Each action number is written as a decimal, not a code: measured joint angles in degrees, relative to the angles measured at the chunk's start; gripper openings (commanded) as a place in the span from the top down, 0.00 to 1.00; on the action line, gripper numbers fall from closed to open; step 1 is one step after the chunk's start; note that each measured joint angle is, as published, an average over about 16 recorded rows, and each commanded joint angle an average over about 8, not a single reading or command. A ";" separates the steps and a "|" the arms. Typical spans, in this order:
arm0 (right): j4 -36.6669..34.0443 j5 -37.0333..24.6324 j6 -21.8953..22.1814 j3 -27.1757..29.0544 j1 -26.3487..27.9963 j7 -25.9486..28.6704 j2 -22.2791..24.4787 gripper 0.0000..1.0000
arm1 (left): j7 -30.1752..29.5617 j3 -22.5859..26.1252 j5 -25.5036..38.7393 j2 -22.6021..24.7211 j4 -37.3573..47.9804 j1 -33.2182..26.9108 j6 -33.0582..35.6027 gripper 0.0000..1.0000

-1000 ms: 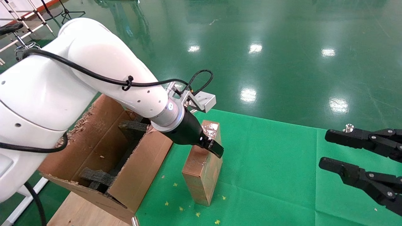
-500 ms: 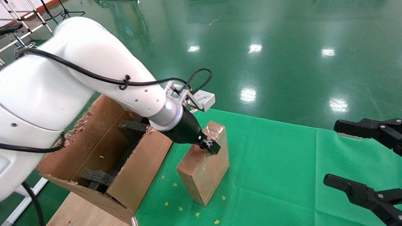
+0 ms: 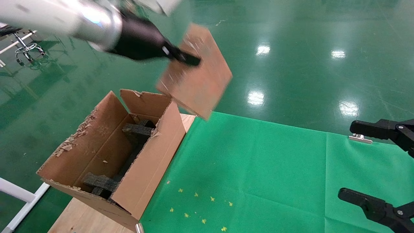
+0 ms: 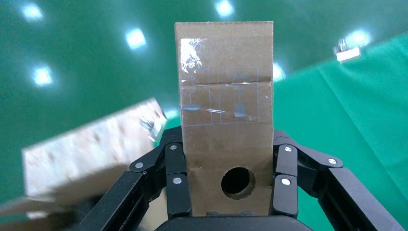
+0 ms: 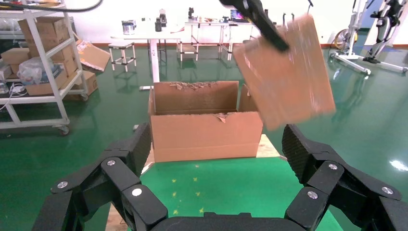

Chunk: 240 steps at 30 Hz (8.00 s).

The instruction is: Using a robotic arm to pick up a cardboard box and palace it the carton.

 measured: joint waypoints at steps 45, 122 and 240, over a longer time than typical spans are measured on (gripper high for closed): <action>0.00 0.00 0.00 -0.01 0.00 0.00 0.00 0.00 | 48.62 3.39 1.09 -8.97 54.33 8.43 -13.24 1.00; -0.03 0.02 0.03 -0.01 -0.02 -0.01 0.01 0.00 | 53.61 1.35 -0.90 -2.01 67.50 -0.08 -19.84 0.00; -0.05 0.04 0.06 -0.01 -0.03 -0.01 0.02 0.00 | 78.83 -32.01 -65.89 -9.75 3.04 51.41 3.23 0.00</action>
